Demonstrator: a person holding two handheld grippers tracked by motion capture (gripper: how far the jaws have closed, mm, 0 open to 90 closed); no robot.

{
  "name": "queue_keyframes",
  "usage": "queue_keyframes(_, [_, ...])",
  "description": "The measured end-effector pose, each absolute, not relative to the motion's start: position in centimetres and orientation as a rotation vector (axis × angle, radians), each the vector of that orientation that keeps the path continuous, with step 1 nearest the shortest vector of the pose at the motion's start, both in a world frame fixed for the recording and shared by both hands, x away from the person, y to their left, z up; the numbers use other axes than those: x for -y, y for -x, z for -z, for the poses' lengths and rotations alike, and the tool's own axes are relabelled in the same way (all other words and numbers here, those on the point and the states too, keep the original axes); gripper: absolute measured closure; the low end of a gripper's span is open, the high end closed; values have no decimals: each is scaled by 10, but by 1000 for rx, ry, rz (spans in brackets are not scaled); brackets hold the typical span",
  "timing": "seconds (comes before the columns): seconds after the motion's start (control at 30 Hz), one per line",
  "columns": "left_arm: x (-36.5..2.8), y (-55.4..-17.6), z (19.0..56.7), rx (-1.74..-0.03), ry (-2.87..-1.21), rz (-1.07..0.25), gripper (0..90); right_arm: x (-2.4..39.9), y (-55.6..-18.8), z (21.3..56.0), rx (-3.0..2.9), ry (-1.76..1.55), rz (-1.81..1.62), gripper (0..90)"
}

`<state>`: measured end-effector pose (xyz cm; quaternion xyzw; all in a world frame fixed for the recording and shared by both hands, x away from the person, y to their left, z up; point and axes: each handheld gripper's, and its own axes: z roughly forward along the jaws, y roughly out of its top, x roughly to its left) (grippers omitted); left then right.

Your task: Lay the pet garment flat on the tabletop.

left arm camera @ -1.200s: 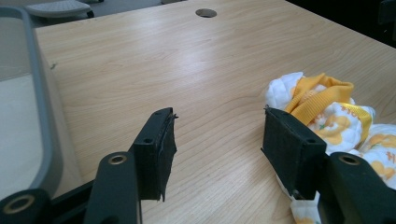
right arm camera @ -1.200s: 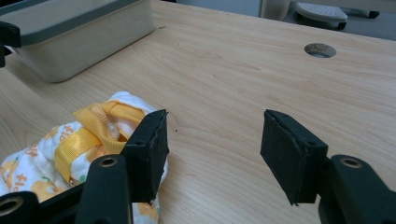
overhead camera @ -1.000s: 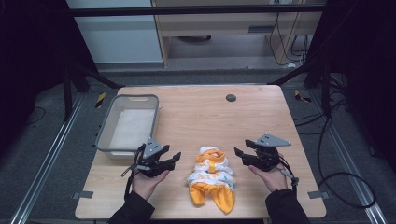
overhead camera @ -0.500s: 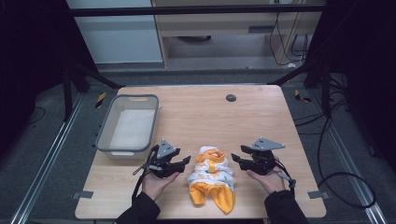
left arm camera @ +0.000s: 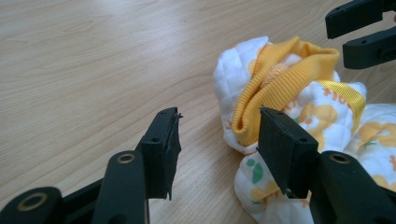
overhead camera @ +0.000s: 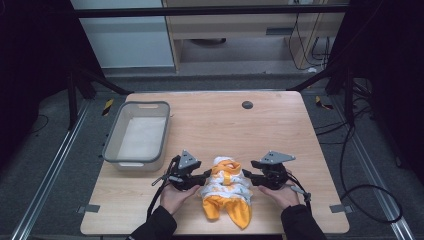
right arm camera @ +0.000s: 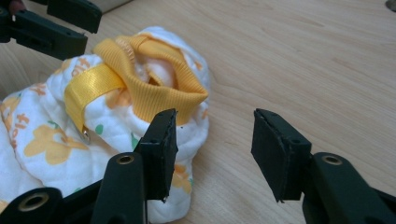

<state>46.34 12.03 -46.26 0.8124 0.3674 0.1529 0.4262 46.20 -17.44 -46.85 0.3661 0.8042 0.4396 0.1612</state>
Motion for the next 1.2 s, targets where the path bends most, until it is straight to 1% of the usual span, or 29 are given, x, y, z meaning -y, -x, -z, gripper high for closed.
queue_keyframes(0.33, [-111,-466,472,-903,-2069,-347,518,165,-463,479,-2395,-1022,-1233,502])
queue_keyframes(0.43, [-109,-468,475,-896,-2079,-318,538,163,-465,484,-2418,-1024,-1217,507])
queue_keyframes(0.63, [-107,-470,478,-882,-2092,-261,638,158,-466,490,-2447,-1014,-1198,526])
queue_keyframes(0.77, [-105,-470,480,-877,-2113,-254,714,157,-468,493,-2461,-1013,-1182,555])
queue_keyframes(0.93, [-103,-469,481,-871,-2126,-243,810,155,-469,495,-2477,-1015,-1165,672])
queue_keyframes(1.07, [-103,-468,481,-864,-2134,-242,857,154,-469,495,-2492,-1038,-1148,801])
queue_keyframes(1.13, [-103,-467,480,-857,-2135,-243,864,154,-469,494,-2497,-1038,-1146,834])
queue_keyframes(1.2, [-104,-467,479,-855,-2131,-244,868,155,-469,492,-2496,-1028,-1144,844])
